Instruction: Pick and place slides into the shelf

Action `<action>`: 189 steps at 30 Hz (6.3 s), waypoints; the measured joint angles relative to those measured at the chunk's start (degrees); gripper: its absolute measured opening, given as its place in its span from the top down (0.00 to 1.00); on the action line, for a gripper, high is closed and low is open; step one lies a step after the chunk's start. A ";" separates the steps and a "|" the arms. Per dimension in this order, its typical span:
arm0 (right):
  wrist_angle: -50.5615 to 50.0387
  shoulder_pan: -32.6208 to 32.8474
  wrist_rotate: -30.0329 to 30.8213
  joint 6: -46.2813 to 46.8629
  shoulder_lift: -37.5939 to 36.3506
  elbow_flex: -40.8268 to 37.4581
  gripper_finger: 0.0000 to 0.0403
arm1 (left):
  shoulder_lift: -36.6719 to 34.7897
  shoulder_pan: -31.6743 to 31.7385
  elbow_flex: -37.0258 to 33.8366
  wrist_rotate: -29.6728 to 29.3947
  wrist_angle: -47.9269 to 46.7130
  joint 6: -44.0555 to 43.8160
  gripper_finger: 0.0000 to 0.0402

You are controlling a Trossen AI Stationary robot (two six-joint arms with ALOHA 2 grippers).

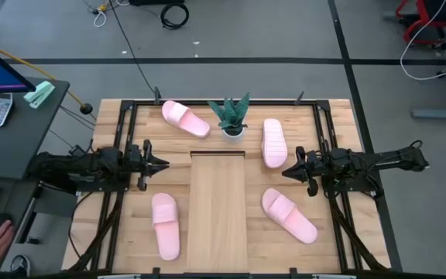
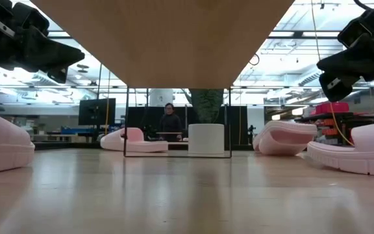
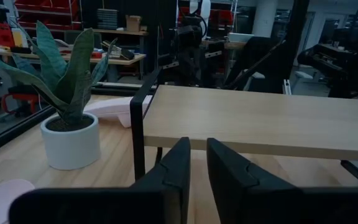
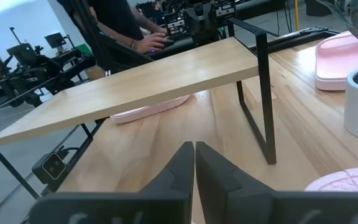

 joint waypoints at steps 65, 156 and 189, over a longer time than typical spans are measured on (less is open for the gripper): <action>0.00 0.00 0.01 0.00 0.00 0.00 0.94 | 0.02 0.02 0.00 -2.58 0.71 0.41 0.86; -38.08 -27.95 -15.64 -8.80 49.27 88.21 0.94 | 50.79 12.09 69.05 -5.65 -13.33 1.34 0.91; -49.39 -31.63 -17.33 -23.33 50.43 88.30 0.93 | 60.69 16.37 75.71 -7.66 -27.05 0.03 0.91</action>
